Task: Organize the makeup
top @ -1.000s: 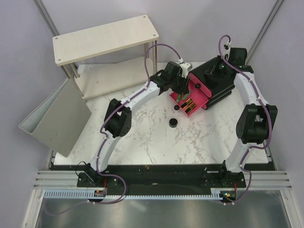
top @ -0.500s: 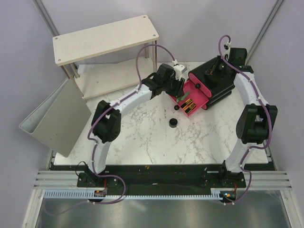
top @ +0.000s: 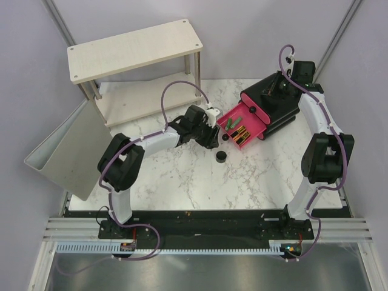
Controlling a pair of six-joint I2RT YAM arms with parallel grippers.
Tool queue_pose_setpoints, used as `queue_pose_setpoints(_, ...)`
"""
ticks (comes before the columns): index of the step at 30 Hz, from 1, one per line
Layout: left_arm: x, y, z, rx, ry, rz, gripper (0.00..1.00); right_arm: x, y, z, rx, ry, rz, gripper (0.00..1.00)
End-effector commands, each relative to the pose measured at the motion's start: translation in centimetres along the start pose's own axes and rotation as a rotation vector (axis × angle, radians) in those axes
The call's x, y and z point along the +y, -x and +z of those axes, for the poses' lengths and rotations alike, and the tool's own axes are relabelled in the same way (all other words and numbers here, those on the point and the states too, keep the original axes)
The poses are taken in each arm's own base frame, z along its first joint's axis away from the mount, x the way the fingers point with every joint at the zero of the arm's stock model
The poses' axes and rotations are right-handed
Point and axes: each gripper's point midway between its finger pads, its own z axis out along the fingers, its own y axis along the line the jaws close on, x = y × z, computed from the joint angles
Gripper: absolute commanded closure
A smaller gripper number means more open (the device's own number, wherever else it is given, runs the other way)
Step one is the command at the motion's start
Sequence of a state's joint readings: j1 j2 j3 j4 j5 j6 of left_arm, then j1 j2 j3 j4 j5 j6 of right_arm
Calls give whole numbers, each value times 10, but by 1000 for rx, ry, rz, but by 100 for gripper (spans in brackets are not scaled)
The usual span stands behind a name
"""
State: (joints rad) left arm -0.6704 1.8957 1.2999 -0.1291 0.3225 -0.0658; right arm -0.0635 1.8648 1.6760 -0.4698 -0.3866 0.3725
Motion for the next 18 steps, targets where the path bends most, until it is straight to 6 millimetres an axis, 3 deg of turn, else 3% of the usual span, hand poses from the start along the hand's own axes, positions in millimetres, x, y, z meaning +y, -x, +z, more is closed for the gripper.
queue_pose_setpoints(1, -11, 39, 15, -99, -60, 74, 46, -31, -48, 10, 158, -91, 61, 100)
queue_pose_setpoints(5, -13, 60, 28, -122, -75, 91, 46, -29, -47, 10, 156, -88, 61, 100)
queue_pose_setpoints(8, -15, 64, 38, -121, -82, 88, 46, -30, -47, 9, 155, -91, 62, 100)
queue_pose_setpoints(12, -14, 58, 51, -95, -84, 83, 46, -29, -46, 9, 153, -90, 57, 100)
queue_pose_setpoints(18, -19, 53, 56, -79, -94, 93, 46, -29, -44, 9, 149, -90, 58, 100)
